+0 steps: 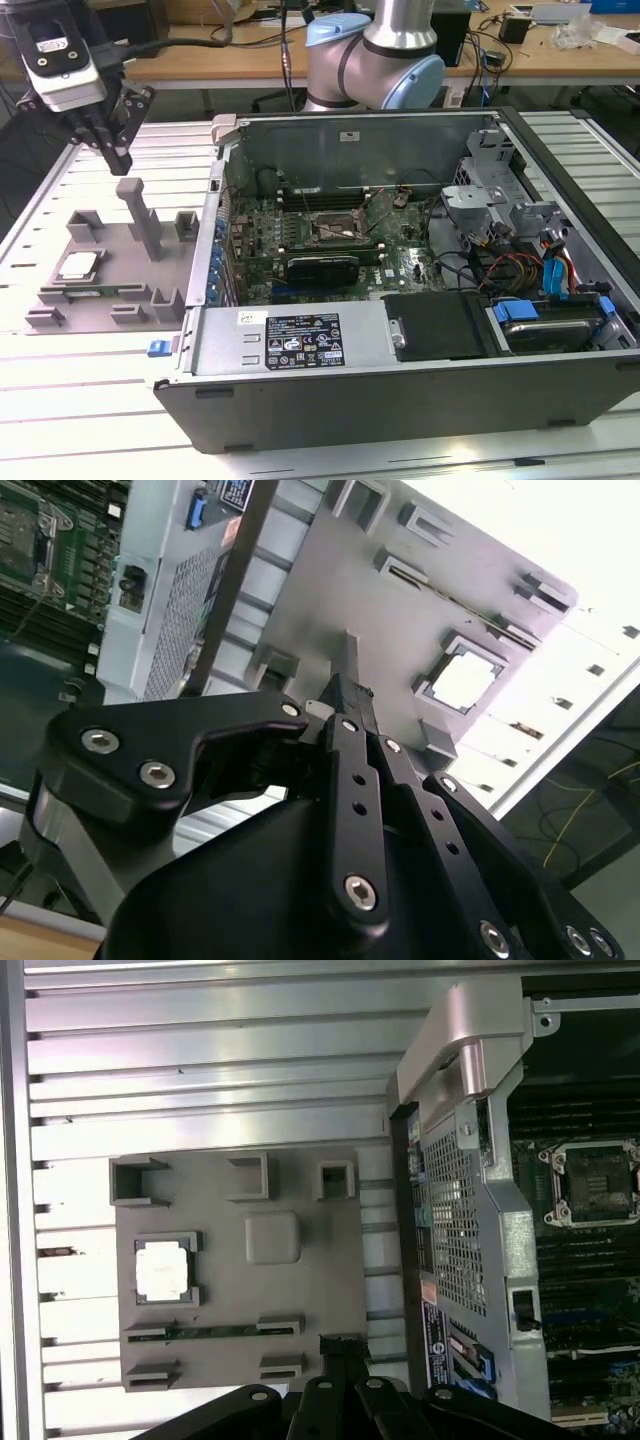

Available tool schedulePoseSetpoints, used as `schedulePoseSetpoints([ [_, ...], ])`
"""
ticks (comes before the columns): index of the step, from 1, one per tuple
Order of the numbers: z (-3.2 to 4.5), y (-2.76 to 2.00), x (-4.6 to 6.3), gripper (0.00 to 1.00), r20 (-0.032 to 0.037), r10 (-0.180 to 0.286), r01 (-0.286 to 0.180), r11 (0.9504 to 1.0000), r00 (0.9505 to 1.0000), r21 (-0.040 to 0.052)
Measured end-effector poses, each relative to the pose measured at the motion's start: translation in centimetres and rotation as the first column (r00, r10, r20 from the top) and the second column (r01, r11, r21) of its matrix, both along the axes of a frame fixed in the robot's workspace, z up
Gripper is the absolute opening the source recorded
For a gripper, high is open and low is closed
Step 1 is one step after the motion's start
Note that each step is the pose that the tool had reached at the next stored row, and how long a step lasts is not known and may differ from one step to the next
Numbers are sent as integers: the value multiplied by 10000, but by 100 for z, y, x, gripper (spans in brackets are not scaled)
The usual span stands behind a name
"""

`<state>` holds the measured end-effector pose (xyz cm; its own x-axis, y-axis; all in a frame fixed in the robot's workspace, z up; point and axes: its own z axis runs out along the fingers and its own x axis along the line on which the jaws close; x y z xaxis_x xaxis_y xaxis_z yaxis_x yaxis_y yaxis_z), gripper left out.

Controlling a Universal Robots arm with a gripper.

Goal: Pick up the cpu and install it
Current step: 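Reach for the cpu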

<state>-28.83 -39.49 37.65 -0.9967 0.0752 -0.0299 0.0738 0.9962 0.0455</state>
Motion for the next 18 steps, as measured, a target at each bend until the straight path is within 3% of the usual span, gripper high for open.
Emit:
schedulePoseSetpoints([
  [13,-193,109,-327,11,1,0,0,10000,10000,1],
  [16,-313,157,-430,11,1,-1,1,10000,10000,0],
  [18,-376,225,-520,11,1,0,0,10000,10000,1],
])
